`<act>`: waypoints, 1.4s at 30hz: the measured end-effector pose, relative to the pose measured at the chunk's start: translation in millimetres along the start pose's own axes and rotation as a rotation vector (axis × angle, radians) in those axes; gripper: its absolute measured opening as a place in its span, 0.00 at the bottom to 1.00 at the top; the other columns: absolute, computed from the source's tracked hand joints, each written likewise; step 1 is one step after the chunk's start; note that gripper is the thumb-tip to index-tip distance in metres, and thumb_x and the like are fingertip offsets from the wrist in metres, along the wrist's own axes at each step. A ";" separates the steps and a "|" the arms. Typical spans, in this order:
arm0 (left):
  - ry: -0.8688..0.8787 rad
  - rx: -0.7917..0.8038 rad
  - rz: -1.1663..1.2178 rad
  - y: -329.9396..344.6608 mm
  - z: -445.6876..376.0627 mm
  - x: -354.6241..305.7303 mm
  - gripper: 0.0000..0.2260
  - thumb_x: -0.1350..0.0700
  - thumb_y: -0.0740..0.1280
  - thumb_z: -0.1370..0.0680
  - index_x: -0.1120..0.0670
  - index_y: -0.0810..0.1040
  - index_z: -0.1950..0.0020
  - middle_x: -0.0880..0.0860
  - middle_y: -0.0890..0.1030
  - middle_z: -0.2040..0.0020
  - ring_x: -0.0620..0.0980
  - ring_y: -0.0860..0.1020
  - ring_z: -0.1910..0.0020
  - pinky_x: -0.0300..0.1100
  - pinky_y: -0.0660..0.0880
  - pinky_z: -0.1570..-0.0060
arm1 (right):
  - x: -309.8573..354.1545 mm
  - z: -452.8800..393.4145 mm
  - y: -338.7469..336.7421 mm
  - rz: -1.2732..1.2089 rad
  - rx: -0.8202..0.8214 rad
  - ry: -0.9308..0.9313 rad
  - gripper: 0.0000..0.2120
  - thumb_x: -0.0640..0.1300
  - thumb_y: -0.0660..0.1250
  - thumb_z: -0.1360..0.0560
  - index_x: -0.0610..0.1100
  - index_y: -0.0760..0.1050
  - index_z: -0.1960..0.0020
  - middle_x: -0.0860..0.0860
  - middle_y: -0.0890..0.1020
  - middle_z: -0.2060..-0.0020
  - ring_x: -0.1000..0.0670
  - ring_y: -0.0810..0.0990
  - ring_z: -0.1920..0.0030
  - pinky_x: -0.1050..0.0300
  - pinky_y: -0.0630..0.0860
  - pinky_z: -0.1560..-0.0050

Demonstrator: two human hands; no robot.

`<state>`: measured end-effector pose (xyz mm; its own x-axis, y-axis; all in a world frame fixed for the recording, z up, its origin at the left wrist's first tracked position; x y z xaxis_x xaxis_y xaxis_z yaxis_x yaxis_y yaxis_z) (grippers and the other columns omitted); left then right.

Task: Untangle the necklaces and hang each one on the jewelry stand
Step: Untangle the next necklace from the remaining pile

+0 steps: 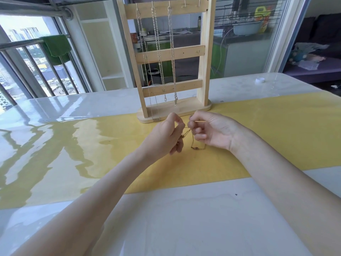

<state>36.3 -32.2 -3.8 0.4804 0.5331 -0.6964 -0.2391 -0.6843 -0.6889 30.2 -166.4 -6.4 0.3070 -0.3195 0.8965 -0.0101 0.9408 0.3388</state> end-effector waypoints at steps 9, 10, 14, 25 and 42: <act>-0.080 -0.168 0.153 -14.5 -5.2 9.8 0.10 0.59 0.54 0.17 0.53 0.63 0.59 0.47 0.73 0.80 0.43 0.62 0.83 0.34 0.63 0.78 | 7.7 5.2 -6.8 0.396 0.063 -0.073 0.05 0.36 0.68 0.26 0.34 0.77 0.51 0.50 0.70 0.74 0.56 0.64 0.76 0.66 0.58 0.77; -0.075 -0.169 0.136 -14.7 -5.2 9.6 0.09 0.59 0.54 0.17 0.53 0.63 0.58 0.47 0.73 0.80 0.43 0.62 0.83 0.34 0.63 0.78 | 8.0 5.6 -6.4 0.464 0.068 -0.081 0.08 0.37 0.69 0.27 0.33 0.78 0.50 0.50 0.70 0.74 0.56 0.64 0.75 0.66 0.58 0.77; -0.055 -0.151 0.064 -12.8 -2.7 6.9 0.06 0.58 0.53 0.17 0.57 0.64 0.53 0.48 0.73 0.77 0.43 0.62 0.83 0.34 0.63 0.78 | 8.5 6.3 -4.1 0.588 0.044 -0.134 0.09 0.38 0.73 0.30 0.33 0.80 0.54 0.50 0.70 0.74 0.55 0.63 0.75 0.65 0.59 0.76; -0.177 -0.107 0.195 -9.3 -2.4 7.5 0.08 0.58 0.54 0.17 0.55 0.65 0.56 0.48 0.74 0.78 0.44 0.63 0.83 0.33 0.62 0.80 | 9.1 6.3 -2.2 0.617 -0.025 -0.120 0.06 0.37 0.63 0.24 0.42 0.71 0.59 0.54 0.65 0.82 0.55 0.58 0.79 0.65 0.54 0.79; -0.382 0.025 0.485 -7.5 -0.8 16.7 0.05 0.58 0.66 0.22 0.54 0.75 0.59 0.46 0.69 0.78 0.44 0.60 0.79 0.31 0.60 0.78 | 9.8 4.6 2.6 0.638 -0.077 -0.267 0.09 0.39 0.58 0.21 0.42 0.69 0.60 0.49 0.78 0.71 0.54 0.66 0.77 0.65 0.58 0.80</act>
<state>46.8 -18.6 -10.2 -0.0233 0.3076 -0.9512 -0.3763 -0.8842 -0.2767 28.8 -167.6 4.6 0.0192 0.2911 0.9565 -0.0405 0.9561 -0.2901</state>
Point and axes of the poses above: each hand's wrist, its own z-axis away from the middle knuckle, its own y-axis out of the palm, x = y × z, the point moved 3 cm from there along -z, towards the middle knuckle
